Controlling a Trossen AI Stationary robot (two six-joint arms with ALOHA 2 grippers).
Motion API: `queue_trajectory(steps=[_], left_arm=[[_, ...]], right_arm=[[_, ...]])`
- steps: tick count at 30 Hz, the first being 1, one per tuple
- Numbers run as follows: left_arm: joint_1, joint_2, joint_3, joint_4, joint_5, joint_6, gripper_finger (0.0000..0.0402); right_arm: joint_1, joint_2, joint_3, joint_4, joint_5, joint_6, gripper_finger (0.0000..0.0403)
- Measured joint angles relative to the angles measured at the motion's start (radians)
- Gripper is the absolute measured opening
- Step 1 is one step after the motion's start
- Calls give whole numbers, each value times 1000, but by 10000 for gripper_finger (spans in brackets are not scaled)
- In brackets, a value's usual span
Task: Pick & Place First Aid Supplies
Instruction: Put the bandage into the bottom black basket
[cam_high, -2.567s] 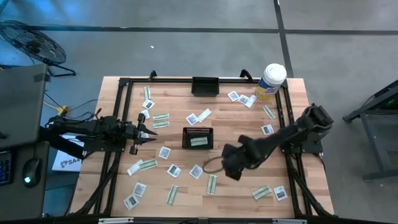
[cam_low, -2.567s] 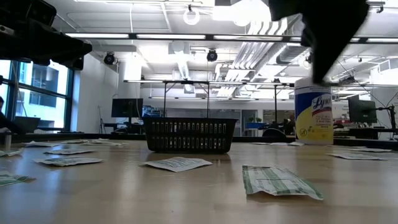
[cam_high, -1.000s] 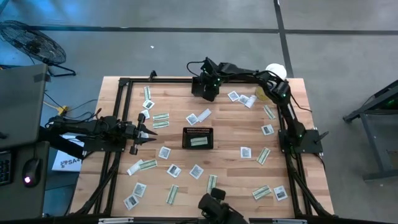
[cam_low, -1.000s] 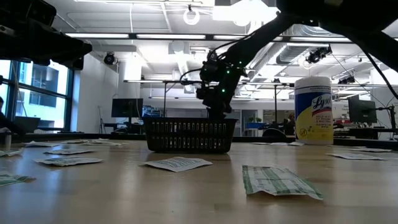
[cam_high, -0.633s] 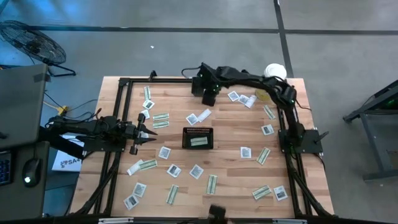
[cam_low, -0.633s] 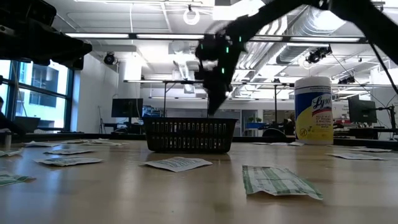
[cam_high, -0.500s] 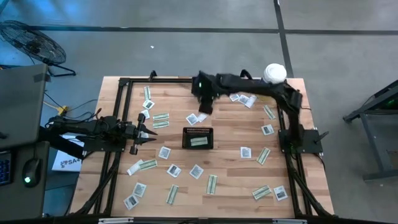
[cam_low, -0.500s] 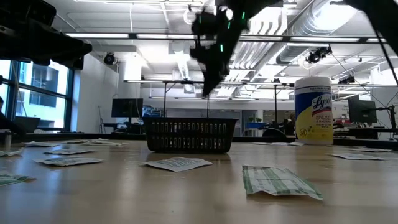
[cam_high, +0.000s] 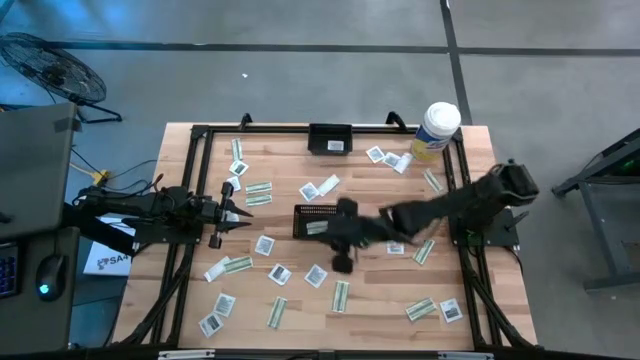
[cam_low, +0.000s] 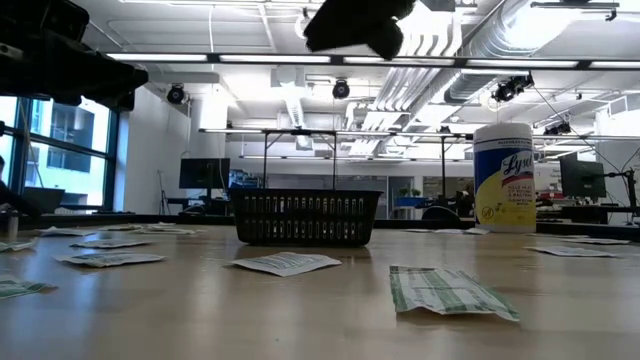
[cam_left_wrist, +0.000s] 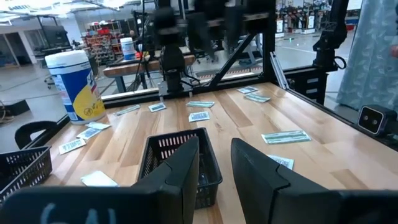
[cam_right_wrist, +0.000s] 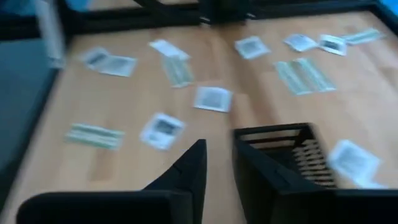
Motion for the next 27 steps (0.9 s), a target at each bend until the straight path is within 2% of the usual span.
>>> queue_trajectory(steps=[4,7,10,13,18,27], left_arm=[[0,0,0,0,-1,18,92],[0,0,0,0,-1,16,92],[0,0,0,0,-1,15,92],[0,0,0,0,2,15,92],[0,0,0,0,3,14,92],[0,0,0,0,3,14,92]], right_arm=[[129,-10,-105,165,97,63,56],[200,-3,-151,229,175,138,41],[237,-3,-180,220,235,238,22],[244,-2,-188,222,266,254,4],[217,-2,-184,260,338,242,6],[149,-2,-184,271,284,274,4]])
